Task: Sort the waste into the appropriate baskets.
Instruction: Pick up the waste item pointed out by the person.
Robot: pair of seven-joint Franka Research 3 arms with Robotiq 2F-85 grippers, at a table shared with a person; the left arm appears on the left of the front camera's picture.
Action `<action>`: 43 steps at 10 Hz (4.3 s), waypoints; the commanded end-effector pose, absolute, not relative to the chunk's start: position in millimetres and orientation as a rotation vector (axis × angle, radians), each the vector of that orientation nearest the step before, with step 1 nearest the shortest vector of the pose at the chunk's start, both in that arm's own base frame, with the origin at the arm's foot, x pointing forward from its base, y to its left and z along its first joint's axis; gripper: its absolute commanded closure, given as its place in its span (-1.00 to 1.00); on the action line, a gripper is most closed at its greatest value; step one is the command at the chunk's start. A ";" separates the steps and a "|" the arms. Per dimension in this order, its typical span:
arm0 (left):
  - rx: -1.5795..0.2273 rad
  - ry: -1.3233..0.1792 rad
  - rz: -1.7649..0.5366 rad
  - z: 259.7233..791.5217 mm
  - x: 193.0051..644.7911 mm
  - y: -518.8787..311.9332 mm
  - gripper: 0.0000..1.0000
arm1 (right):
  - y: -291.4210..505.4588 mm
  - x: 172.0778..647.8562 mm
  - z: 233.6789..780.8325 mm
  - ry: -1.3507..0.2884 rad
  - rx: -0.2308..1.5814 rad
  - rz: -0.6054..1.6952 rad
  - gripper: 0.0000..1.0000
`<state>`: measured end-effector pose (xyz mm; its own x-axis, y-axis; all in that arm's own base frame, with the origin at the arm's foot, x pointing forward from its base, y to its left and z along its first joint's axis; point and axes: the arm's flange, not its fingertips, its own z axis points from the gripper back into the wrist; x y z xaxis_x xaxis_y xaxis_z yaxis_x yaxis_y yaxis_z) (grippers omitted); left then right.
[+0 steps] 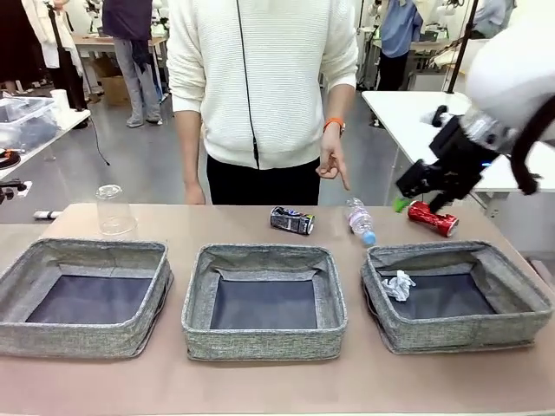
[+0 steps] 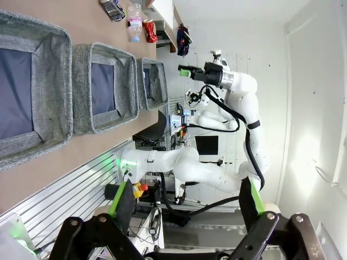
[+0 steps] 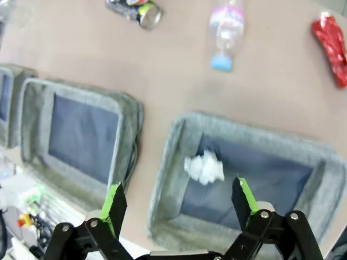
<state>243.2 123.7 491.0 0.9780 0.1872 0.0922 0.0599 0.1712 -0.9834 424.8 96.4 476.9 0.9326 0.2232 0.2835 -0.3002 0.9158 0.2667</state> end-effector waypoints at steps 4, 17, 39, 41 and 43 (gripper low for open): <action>-1.420 -0.212 0.094 494.6 242.2 121.7 -1.00 | 153.3 568.1 412.1 -0.264 0.124 0.228 -1.00; -1.420 -0.212 0.094 494.6 242.2 121.7 -1.00 | 140.3 638.2 304.4 -0.250 0.180 0.213 -1.00; -1.420 -0.212 0.094 494.6 242.2 121.7 -1.00 | 148.3 412.5 495.6 -0.090 0.237 0.118 1.00; -1.420 -0.212 0.094 494.6 242.2 121.7 -1.00 | 124.3 433.5 494.9 -0.054 0.285 0.029 1.00; -1.420 -0.212 0.094 494.6 242.2 121.7 -1.00 | 150.9 415.7 491.5 0.004 0.266 0.084 0.57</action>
<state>242.8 123.6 491.4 0.9778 0.1877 0.0929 0.0605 0.1717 -0.9833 410.6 139.1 496.6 0.9971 0.0626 0.0438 -0.0721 0.9604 0.2690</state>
